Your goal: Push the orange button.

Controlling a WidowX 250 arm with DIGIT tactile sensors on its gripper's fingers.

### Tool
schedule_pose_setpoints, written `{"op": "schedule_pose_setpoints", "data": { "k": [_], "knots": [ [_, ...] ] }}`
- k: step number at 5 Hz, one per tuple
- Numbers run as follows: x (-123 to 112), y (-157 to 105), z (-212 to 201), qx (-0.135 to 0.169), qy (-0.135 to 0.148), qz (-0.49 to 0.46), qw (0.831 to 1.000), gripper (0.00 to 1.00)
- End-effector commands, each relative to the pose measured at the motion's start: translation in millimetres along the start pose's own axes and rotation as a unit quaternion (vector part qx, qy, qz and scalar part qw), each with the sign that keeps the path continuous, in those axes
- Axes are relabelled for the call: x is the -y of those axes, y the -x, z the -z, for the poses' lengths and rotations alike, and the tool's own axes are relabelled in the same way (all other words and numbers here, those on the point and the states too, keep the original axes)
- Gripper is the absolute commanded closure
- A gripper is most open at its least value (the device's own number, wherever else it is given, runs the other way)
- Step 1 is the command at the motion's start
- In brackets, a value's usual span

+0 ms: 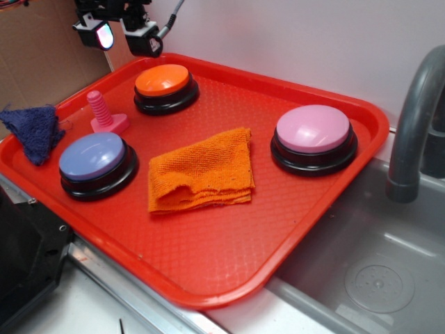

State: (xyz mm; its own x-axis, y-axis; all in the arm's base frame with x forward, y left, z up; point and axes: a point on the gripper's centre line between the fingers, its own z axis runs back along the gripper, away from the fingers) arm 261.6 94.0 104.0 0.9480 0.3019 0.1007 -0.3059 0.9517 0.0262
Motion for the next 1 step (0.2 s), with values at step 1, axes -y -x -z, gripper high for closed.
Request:
{"op": "schedule_pose_setpoints", "data": {
  "k": [1],
  "knots": [
    [4.2,-4.1,-43.5,0.068,-0.003,0.017,0.998,0.0]
  ]
}}
